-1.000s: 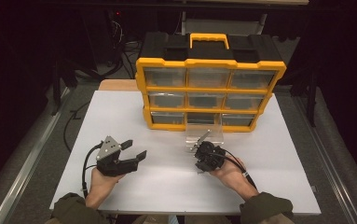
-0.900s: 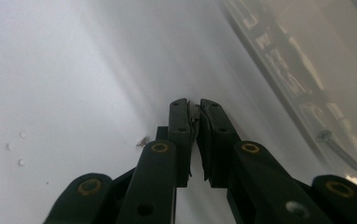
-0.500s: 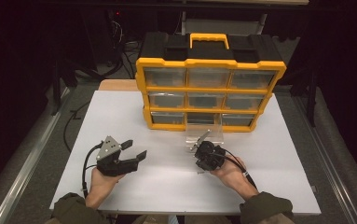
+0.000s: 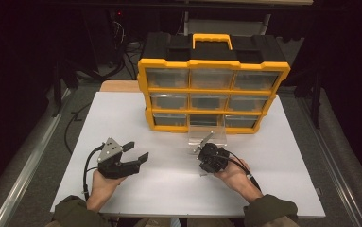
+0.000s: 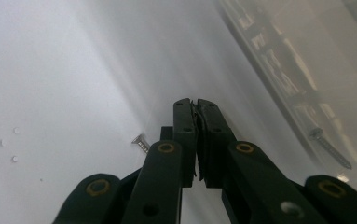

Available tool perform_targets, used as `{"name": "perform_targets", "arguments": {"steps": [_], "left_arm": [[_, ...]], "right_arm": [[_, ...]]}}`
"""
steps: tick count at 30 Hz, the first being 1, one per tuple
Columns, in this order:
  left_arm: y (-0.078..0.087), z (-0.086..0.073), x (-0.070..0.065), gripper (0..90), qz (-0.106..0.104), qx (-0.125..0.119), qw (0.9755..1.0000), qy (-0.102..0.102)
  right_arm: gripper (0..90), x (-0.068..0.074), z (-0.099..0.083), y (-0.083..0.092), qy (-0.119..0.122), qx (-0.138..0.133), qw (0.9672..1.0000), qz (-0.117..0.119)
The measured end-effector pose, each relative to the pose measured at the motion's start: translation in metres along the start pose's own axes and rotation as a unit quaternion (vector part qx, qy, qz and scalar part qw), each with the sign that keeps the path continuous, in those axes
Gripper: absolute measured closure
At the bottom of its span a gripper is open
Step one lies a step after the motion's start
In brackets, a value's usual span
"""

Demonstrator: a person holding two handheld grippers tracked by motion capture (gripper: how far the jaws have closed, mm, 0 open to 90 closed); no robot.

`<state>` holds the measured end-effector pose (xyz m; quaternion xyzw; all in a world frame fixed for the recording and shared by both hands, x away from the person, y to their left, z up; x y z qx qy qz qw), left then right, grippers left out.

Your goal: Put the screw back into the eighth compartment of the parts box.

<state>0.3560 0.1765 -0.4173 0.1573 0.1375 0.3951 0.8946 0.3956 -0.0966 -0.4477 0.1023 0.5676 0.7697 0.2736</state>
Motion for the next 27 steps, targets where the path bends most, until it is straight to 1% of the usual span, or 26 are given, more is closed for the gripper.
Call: {"name": "perform_targets", "arguments": {"steps": [7, 10, 15, 24, 27], "left_arm": [[0.000, 0.000, 0.000, 31.3, 0.000, -0.002, 1.0000, 0.002], [-0.001, 0.000, -0.001, 31.3, -0.001, -0.002, 1.0000, 0.001], [0.000, 0.000, 0.000, 31.3, -0.001, 0.000, 1.0000, 0.000], [0.000, 0.000, 0.000, 31.3, -0.001, 0.000, 1.0000, 0.000], [-0.001, 0.000, 0.000, 31.3, -0.001, 0.000, 1.0000, 0.001]], "right_arm": [[89.5, 0.000, 0.000, 0.001, 0.001, -0.001, 1.0000, -0.001], [89.6, 0.000, 0.000, 0.002, -0.004, -0.003, 1.0000, 0.003], [89.6, -0.001, -0.001, 0.008, -0.007, -0.006, 1.0000, 0.002], [89.6, -0.001, -0.002, 0.021, -0.001, -0.017, 0.9998, 0.005], [89.6, 0.000, -0.003, 0.025, -0.004, -0.017, 0.9998, 0.006]]}}
Point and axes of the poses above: each handheld gripper's, and its own axes: y roughly backward along the jaws, z roughly out of its top, x roughly to its left, the point moved 5 cm from there along -y, roughly forward along the jaws, and after that the axes turned 5 degrees about -z, right-handed, at the moved point
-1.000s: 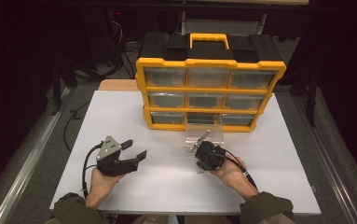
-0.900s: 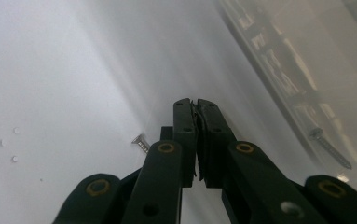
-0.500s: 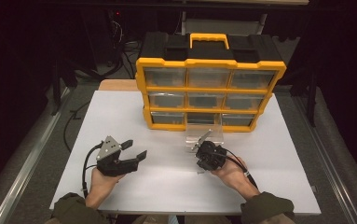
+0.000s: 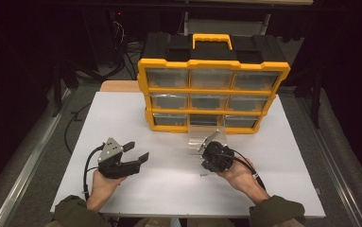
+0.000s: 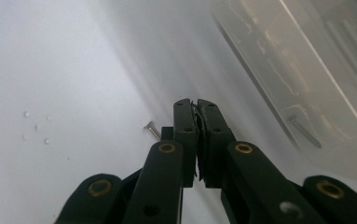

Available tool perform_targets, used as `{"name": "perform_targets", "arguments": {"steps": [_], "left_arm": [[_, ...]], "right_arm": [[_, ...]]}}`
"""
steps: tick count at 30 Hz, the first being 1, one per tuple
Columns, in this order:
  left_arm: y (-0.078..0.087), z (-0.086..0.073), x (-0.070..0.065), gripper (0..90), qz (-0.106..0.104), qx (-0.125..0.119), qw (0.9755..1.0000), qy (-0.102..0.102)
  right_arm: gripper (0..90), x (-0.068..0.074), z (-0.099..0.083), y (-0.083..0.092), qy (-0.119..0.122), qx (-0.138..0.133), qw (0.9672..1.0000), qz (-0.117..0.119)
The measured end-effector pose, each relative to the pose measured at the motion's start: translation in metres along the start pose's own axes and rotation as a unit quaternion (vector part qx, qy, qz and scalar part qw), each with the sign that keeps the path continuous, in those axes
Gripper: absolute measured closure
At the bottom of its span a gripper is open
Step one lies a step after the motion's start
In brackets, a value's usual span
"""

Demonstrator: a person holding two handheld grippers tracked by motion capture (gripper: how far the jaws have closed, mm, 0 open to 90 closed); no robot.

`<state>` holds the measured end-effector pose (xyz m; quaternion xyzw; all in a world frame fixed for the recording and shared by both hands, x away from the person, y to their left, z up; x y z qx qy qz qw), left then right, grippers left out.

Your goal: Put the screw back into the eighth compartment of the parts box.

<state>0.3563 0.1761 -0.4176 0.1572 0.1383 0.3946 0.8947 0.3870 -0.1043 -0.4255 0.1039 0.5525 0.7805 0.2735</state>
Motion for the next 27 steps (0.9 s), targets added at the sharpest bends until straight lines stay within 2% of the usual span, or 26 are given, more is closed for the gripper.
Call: {"name": "perform_targets", "arguments": {"steps": [11, 18, 27], "left_arm": [[0.000, 0.000, 0.000, 31.3, 0.000, 0.000, 1.0000, 0.000], [0.000, 0.000, 0.000, 31.2, 0.001, -0.002, 1.0000, 0.002], [0.000, 0.000, 0.000, 31.2, 0.000, 0.000, 1.0000, 0.000]], "right_arm": [[89.6, -0.003, -0.006, 0.012, 0.008, -0.008, 0.9999, 0.000], [89.7, -0.007, -0.009, 0.025, -0.010, -0.020, 0.9997, -0.002], [89.7, -0.011, -0.011, 0.041, -0.017, -0.031, 0.9994, -0.002]]}}
Point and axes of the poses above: each handheld gripper's, and its own axes: y roughly backward along the jaws, z roughly out of its top, x roughly to its left, the point moved 5 cm from there along -y, roughly forward along the jaws, and after that the axes turned 5 degrees about -z, right-handed, at the moved point
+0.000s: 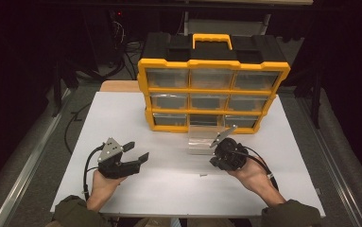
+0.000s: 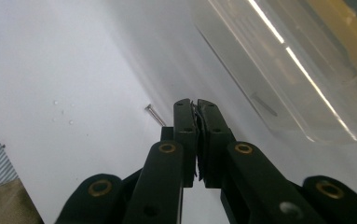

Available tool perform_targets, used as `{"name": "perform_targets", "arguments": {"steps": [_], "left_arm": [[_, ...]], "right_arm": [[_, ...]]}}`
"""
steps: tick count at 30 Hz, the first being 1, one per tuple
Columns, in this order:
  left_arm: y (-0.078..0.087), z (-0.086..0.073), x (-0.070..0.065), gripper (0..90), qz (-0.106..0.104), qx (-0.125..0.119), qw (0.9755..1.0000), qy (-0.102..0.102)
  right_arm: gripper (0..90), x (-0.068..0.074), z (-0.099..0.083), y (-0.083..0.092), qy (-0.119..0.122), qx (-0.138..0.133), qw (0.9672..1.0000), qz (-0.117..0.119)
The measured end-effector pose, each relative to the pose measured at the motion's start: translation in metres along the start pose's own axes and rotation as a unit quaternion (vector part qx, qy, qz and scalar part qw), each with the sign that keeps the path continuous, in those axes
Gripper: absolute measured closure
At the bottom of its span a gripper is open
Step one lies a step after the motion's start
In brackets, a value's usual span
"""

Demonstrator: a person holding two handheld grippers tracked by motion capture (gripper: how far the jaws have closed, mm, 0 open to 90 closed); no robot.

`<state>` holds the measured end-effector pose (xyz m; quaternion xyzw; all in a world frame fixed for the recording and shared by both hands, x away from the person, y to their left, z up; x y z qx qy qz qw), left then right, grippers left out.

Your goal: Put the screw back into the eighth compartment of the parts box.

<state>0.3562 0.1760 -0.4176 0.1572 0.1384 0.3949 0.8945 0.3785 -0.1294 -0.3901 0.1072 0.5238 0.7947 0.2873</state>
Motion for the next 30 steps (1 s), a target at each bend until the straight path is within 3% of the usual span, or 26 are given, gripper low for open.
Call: {"name": "perform_targets", "arguments": {"steps": [14, 30], "left_arm": [[-0.001, 0.000, 0.000, 31.2, -0.001, 0.001, 1.0000, -0.002], [-0.001, 0.000, -0.001, 31.3, -0.002, 0.002, 1.0000, -0.002]], "right_arm": [[89.7, -0.011, 0.005, 0.024, -0.018, -0.022, 0.9996, 0.003], [89.7, -0.028, 0.022, 0.034, -0.033, -0.034, 0.9988, -0.011]]}}
Point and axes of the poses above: each handheld gripper's, and its own axes: y roughly backward along the jaws, z roughly out of its top, x roughly to its left, the point moved 5 cm from there along -y, roughly forward along the jaws, and after that the axes turned 5 degrees about -z, right-handed, at the moved point
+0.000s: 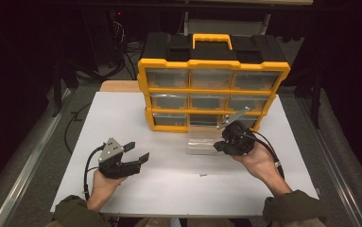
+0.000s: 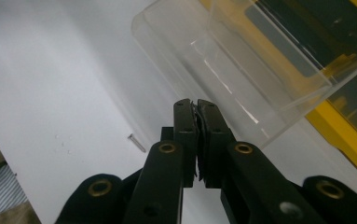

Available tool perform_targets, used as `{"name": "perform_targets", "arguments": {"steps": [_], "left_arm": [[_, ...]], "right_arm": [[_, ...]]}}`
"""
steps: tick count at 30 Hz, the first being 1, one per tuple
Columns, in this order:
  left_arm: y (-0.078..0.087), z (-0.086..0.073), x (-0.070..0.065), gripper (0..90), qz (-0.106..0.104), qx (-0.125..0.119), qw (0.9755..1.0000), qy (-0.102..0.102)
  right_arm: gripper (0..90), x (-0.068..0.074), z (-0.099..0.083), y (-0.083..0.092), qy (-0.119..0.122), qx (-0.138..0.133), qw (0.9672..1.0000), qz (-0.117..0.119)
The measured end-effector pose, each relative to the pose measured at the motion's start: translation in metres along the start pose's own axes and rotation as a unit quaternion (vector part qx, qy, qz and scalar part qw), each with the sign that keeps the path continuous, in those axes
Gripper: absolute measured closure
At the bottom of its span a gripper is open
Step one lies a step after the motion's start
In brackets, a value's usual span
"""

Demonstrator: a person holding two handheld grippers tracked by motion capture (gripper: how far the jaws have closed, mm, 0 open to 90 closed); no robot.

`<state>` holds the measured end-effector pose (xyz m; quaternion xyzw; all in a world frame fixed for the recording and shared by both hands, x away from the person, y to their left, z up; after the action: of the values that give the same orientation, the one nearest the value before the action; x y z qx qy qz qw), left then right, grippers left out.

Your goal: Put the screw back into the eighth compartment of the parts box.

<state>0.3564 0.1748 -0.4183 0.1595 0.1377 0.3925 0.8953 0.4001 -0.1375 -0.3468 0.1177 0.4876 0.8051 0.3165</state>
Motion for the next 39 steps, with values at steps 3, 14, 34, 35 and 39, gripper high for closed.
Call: {"name": "perform_targets", "arguments": {"steps": [3, 14, 34, 35, 39], "left_arm": [[0.000, 0.000, 0.000, 31.2, 0.000, 0.001, 1.0000, 0.000], [-0.001, 0.000, 0.000, 31.2, -0.001, 0.000, 1.0000, 0.001], [0.000, 0.000, 0.000, 31.2, -0.002, 0.001, 1.0000, 0.000], [0.000, 0.000, 0.000, 31.3, -0.002, 0.001, 1.0000, -0.001], [0.000, 0.000, 0.000, 31.2, -0.002, 0.001, 1.0000, -0.001]], "right_arm": [[89.7, -0.003, 0.002, -0.002, -0.004, 0.002, 1.0000, -0.001], [89.6, -0.015, 0.011, -0.010, -0.019, 0.010, 0.9996, -0.019], [89.2, -0.025, 0.016, -0.038, -0.035, 0.043, 0.9982, -0.022], [89.2, -0.025, 0.016, -0.039, -0.033, 0.045, 0.9981, -0.024], [88.0, -0.025, 0.017, -0.042, -0.039, 0.049, 0.9978, -0.023]]}}
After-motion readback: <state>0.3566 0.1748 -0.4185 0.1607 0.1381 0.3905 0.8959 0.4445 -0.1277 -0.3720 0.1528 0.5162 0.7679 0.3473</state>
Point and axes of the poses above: each handheld gripper's, and its own axes: y roughly backward along the jaws, z roughly out of its top, x roughly to its left, the point moved 5 cm from there along -y, roughly forward along the jaws, and after that the axes turned 5 degrees about -z, right-handed, at the moved point
